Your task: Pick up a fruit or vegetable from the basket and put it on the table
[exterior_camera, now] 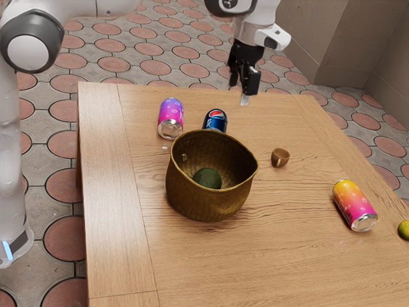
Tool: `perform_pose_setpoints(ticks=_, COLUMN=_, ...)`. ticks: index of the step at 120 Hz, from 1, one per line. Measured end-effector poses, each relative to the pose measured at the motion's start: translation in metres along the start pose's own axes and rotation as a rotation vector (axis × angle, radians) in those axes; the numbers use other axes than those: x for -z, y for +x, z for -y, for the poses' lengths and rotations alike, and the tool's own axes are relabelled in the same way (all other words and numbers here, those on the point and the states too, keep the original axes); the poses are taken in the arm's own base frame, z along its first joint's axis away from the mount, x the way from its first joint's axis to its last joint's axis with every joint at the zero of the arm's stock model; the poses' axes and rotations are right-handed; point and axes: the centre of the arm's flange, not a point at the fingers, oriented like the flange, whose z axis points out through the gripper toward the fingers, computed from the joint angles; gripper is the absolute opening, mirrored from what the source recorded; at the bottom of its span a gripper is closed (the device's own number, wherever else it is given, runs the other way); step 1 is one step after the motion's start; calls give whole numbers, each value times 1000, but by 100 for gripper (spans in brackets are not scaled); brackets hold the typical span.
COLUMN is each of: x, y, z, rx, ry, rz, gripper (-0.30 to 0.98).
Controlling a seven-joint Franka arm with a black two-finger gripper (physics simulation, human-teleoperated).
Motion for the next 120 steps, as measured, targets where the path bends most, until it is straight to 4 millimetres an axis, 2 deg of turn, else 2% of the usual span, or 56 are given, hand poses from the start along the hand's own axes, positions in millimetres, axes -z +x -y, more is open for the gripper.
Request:
perform_pose_setpoints(ticks=40, x=5, y=-5, z=-30, rx=1, ry=-37, rz=10, gripper=69)
perform_pose_setpoints(ticks=58, x=20, y=-22, z=-55, rx=165, ry=-72, rz=30, gripper=69)
perform_pose_setpoints(ticks=89, x=17, y=-31, z=-102, rx=416, ry=-70, rz=71, gripper=69)
perform_pose_setpoints(ticks=107, x=22, y=-44, z=-126, rx=524, ry=-56, rz=82, gripper=69)
perform_pose_setpoints(ticks=113, x=15, y=-58, z=-130, rx=565, ry=-35, rz=92, gripper=69)
perform_pose_setpoints(ticks=120, x=-3, y=-73, z=-134, rx=608, ry=-6, rz=110, gripper=69)
